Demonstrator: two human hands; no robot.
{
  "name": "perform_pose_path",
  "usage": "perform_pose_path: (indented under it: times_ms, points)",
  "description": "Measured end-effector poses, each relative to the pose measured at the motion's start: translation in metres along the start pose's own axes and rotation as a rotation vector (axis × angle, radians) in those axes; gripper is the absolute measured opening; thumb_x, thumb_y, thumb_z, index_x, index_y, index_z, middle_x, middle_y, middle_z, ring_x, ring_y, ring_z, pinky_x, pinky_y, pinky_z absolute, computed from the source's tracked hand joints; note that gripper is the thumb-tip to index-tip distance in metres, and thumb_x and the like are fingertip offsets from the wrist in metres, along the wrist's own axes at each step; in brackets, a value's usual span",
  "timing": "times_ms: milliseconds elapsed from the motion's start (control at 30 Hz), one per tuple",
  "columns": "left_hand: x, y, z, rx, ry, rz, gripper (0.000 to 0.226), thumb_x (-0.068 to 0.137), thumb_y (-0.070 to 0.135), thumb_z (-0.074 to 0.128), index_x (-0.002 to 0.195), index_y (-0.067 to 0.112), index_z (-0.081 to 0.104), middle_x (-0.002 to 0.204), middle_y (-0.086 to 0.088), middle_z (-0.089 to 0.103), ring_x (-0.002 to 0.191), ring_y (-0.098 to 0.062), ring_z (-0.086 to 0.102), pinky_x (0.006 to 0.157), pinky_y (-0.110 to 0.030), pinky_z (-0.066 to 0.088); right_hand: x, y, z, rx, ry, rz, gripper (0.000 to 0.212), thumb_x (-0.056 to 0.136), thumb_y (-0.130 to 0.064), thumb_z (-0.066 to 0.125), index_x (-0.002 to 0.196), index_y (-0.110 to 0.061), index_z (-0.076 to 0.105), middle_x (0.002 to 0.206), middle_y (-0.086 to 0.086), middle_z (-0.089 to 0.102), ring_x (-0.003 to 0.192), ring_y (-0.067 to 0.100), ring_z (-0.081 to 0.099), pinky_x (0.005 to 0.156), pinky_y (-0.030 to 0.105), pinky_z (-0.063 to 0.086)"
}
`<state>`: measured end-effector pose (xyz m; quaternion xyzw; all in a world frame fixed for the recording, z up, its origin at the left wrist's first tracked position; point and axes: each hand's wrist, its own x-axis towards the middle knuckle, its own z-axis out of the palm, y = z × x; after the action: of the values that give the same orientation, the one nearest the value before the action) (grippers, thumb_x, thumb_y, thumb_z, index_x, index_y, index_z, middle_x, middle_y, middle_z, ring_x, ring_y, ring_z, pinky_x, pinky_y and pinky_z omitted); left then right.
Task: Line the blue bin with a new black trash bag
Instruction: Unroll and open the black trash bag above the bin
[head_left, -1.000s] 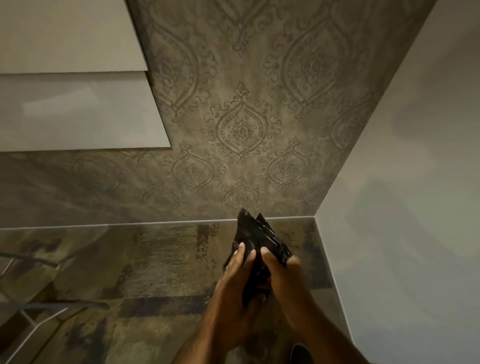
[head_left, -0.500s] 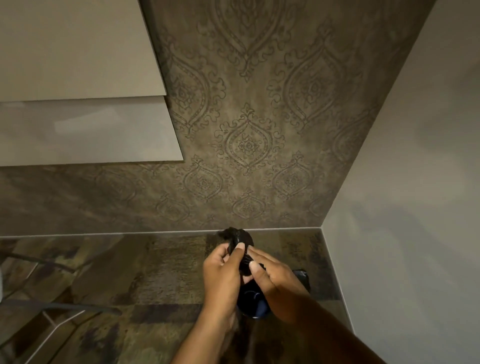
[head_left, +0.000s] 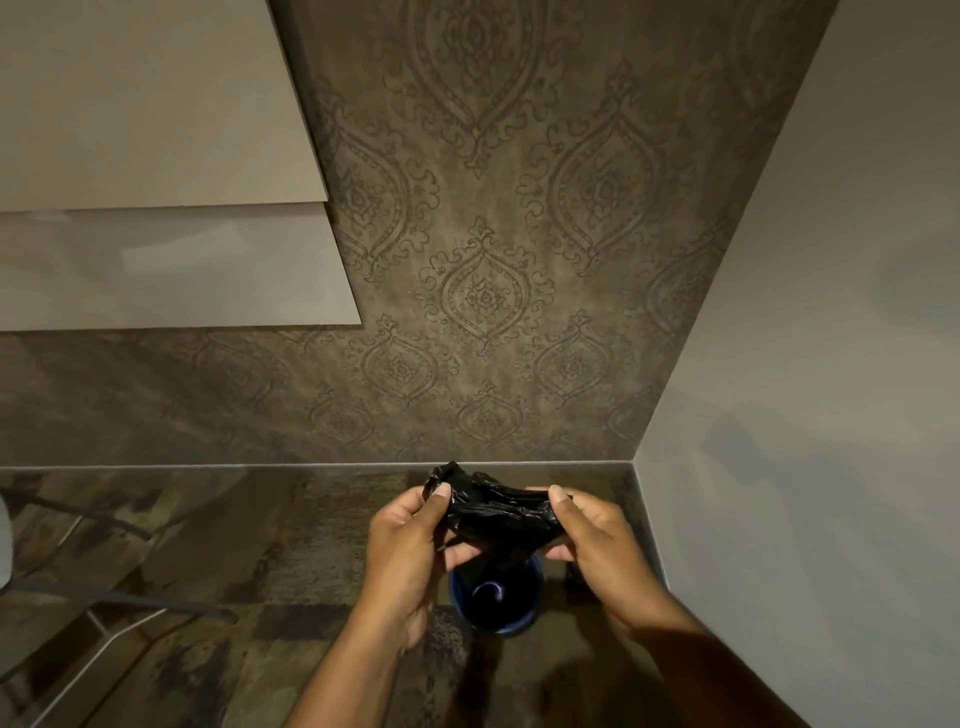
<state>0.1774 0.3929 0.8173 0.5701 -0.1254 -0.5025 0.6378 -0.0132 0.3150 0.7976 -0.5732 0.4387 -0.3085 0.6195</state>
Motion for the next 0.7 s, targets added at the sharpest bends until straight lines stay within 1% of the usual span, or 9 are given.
perform_pose_path:
  times_ms: [67,133,267,367,500,533,600,633,700]
  points:
    - [-0.003,-0.001,-0.001,-0.001,-0.017,-0.002,0.025,0.108,0.014,0.06,0.116,-0.002,0.077,0.112,-0.025,0.082,0.103,-0.036,0.082,0.074,-0.045,0.069,0.0,0.005,-0.003,-0.081,0.023,-0.035,0.032,0.11,-0.033,0.048,0.109,-0.021,0.078,0.102,0.004,0.082,0.095,0.022,0.079,0.078,0.05,0.065]
    - [-0.006,0.0,-0.004,0.004,-0.016,-0.001,0.025,0.108,0.014,0.06,0.116,-0.001,0.078,0.112,-0.025,0.082,0.101,-0.036,0.083,0.074,-0.044,0.069,0.005,0.008,-0.009,-0.066,0.122,-0.023,0.03,0.109,-0.034,0.05,0.107,-0.021,0.077,0.1,0.006,0.082,0.085,0.025,0.08,0.073,0.055,0.066]
    - [-0.01,0.005,-0.014,-0.026,-0.002,-0.01,0.023,0.105,0.009,0.059,0.114,-0.002,0.077,0.105,-0.023,0.083,0.091,-0.031,0.084,0.07,-0.041,0.067,0.035,0.015,-0.038,0.275,0.374,0.252,0.034,0.109,-0.036,0.052,0.122,-0.01,0.069,0.109,0.017,0.079,0.089,0.034,0.08,0.061,0.043,0.066]
    - [-0.013,0.007,-0.02,-0.026,0.009,0.011,0.024,0.101,0.007,0.058,0.101,0.003,0.082,0.097,-0.022,0.083,0.081,-0.027,0.082,0.065,-0.04,0.066,0.062,0.023,-0.06,0.418,0.492,0.347,0.032,0.108,-0.029,0.055,0.122,-0.002,0.064,0.109,0.023,0.077,0.095,0.043,0.077,0.055,0.039,0.065]
    - [-0.014,0.01,-0.02,0.007,0.015,0.045,0.028,0.101,0.01,0.058,0.093,0.009,0.085,0.099,-0.021,0.083,0.083,-0.026,0.082,0.07,-0.04,0.067,0.081,0.031,-0.071,0.389,0.526,0.362,0.012,0.107,-0.018,0.057,0.108,-0.007,0.062,0.114,0.021,0.073,0.088,0.03,0.075,0.054,0.036,0.065]
    - [-0.013,0.011,-0.02,0.012,0.015,0.049,0.029,0.102,0.01,0.058,0.092,0.009,0.085,0.099,-0.021,0.084,0.083,-0.026,0.082,0.069,-0.04,0.067,0.082,0.03,-0.071,0.361,0.512,0.354,0.009,0.106,-0.016,0.057,0.112,-0.011,0.062,0.12,0.02,0.07,0.088,0.025,0.072,0.057,0.035,0.065]
    - [-0.011,0.012,-0.018,0.014,0.019,0.049,0.027,0.101,0.01,0.059,0.094,0.007,0.085,0.1,-0.023,0.083,0.083,-0.027,0.082,0.067,-0.04,0.067,0.079,0.028,-0.068,0.081,0.478,0.306,0.036,0.104,-0.019,0.061,0.139,-0.014,0.056,0.137,0.016,0.063,0.094,0.017,0.067,0.073,0.035,0.064]
    - [-0.011,0.013,-0.017,0.012,0.02,0.049,0.026,0.101,0.01,0.059,0.096,0.006,0.084,0.101,-0.024,0.083,0.084,-0.028,0.082,0.069,-0.041,0.067,0.075,0.024,-0.065,-0.149,0.452,0.253,0.053,0.102,-0.024,0.064,0.152,-0.016,0.047,0.147,0.014,0.057,0.106,0.021,0.066,0.087,0.037,0.061]
    - [-0.009,0.013,-0.013,0.019,0.034,0.047,0.025,0.102,0.01,0.058,0.099,0.003,0.083,0.102,-0.024,0.083,0.086,-0.029,0.081,0.075,-0.044,0.067,0.057,0.008,-0.05,-0.461,0.39,0.052,0.068,0.099,-0.037,0.067,0.159,-0.022,0.04,0.158,0.004,0.048,0.136,0.025,0.054,0.109,0.04,0.047]
